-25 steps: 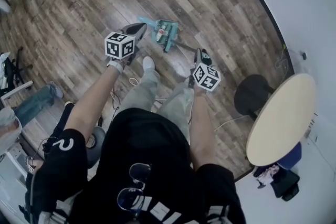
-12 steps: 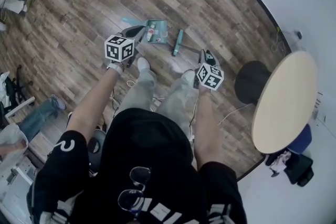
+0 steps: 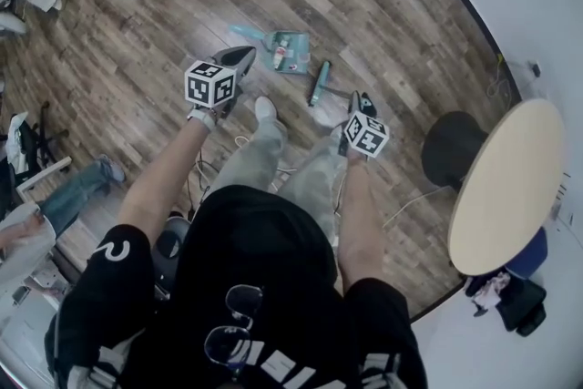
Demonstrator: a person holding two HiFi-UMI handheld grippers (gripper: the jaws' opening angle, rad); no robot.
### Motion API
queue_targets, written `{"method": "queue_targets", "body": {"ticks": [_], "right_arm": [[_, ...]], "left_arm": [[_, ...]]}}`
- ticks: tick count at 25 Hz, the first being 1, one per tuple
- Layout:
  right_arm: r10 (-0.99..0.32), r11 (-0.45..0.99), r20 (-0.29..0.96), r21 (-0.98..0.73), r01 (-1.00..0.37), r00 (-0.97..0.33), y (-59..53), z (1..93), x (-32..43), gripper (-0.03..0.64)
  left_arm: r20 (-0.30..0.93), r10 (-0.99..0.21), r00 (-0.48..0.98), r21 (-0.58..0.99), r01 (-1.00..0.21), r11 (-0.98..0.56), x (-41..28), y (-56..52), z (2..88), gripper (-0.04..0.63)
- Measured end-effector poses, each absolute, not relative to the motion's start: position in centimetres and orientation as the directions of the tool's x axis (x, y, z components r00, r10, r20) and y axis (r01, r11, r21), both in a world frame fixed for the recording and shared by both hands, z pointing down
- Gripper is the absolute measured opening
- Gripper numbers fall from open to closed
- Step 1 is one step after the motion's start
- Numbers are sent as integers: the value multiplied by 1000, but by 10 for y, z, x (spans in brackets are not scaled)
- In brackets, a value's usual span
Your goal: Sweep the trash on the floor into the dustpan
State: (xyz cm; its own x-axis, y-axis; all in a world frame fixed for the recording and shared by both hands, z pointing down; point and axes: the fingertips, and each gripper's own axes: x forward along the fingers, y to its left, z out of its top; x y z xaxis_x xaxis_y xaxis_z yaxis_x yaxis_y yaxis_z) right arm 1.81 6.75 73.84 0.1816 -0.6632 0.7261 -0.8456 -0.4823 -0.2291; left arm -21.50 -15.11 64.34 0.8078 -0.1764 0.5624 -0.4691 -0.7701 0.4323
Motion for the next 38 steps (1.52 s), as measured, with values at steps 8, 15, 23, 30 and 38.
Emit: {"method": "queue_targets", "body": {"ticks": [8,15,23,30,38], "right_arm": [[-726,-325,687,-295,-898,37,13,725,-52,91],[-771,-275,637,-296,-915,26,-5,676,-39,89],[-790,-132,613,-177,-975,-5,-6,603,6,89],[-828,-85,560,-127,-988,-1,10,544,76,89],[-865,-93,502,-131,-987,15,42,493,165,89]], "left_arm": [[560,-221,799,427,-506,-750,-254,-170,637,-3],[542,-267,797,421,-533,-734,-263,-175,616,-3],[501,-324,803,384,-541,-748,-223,-154,570,-3],[455,-373,809,349,-547,-761,-160,-121,527,-3],[395,-419,818,343,-554,-758,-92,-89,486,-3]]}}
